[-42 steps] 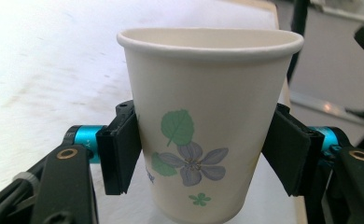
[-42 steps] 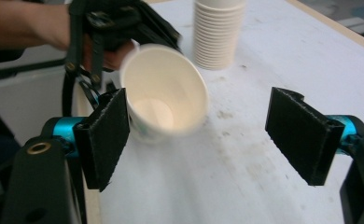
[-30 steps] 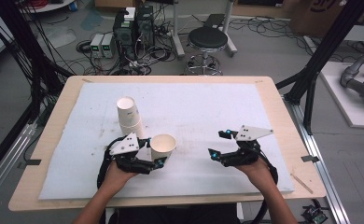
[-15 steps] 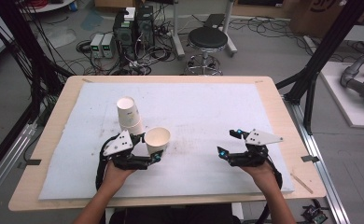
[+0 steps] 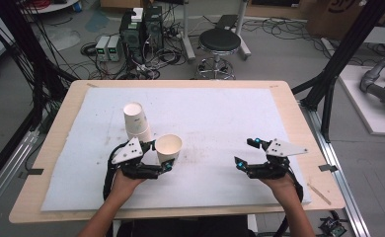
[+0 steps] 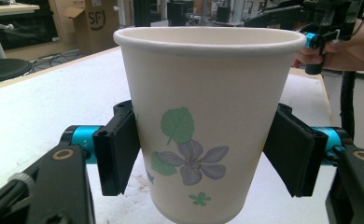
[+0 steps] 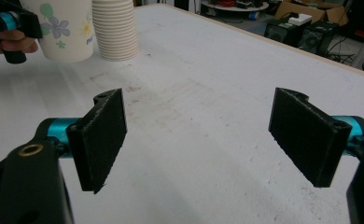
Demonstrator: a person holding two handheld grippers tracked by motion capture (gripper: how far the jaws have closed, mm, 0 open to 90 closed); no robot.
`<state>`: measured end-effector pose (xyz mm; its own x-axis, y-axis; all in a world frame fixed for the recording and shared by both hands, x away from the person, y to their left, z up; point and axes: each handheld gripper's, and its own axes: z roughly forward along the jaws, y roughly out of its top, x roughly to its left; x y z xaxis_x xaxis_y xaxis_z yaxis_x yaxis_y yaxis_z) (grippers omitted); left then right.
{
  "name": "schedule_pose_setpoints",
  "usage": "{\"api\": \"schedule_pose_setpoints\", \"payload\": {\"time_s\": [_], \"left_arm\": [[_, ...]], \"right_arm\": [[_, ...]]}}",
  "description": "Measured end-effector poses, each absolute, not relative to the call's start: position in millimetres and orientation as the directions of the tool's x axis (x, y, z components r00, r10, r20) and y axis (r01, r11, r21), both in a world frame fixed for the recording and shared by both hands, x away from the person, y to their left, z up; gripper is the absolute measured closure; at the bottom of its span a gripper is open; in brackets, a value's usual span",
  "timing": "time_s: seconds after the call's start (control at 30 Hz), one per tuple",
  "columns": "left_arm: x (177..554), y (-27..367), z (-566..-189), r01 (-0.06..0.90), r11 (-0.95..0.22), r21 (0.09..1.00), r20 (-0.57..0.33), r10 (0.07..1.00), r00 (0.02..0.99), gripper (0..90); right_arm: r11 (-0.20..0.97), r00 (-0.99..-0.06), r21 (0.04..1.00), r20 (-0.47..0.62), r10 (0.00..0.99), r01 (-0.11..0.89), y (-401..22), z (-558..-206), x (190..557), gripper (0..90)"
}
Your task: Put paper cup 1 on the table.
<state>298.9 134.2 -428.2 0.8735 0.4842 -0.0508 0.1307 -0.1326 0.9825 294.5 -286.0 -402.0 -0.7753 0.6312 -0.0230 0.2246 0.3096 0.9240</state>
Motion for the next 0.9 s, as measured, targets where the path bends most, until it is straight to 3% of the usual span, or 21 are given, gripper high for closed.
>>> {"api": "schedule_pose_setpoints", "payload": {"time_s": [0.33, 0.6, 0.9], "left_arm": [[311, 130, -425, 0.135, -0.121, 0.983, -0.050, 0.536, 0.842, 30.9], [338, 110, -415, 0.127, -0.053, 0.991, -0.075, 0.562, 0.824, 30.9], [367, 88, -413, 0.112, -0.054, 0.992, -0.058, 0.601, 0.797, 30.8]], "right_arm": [[0.326, -0.780, 0.921, -0.039, 0.625, 0.216, -285, -401, 297, 19.7], [0.317, -0.773, 0.925, -0.040, 0.633, 0.211, -289, -397, 295, 19.7], [0.312, -0.776, 0.930, -0.050, 0.629, 0.193, -290, -392, 295, 19.7]]}}
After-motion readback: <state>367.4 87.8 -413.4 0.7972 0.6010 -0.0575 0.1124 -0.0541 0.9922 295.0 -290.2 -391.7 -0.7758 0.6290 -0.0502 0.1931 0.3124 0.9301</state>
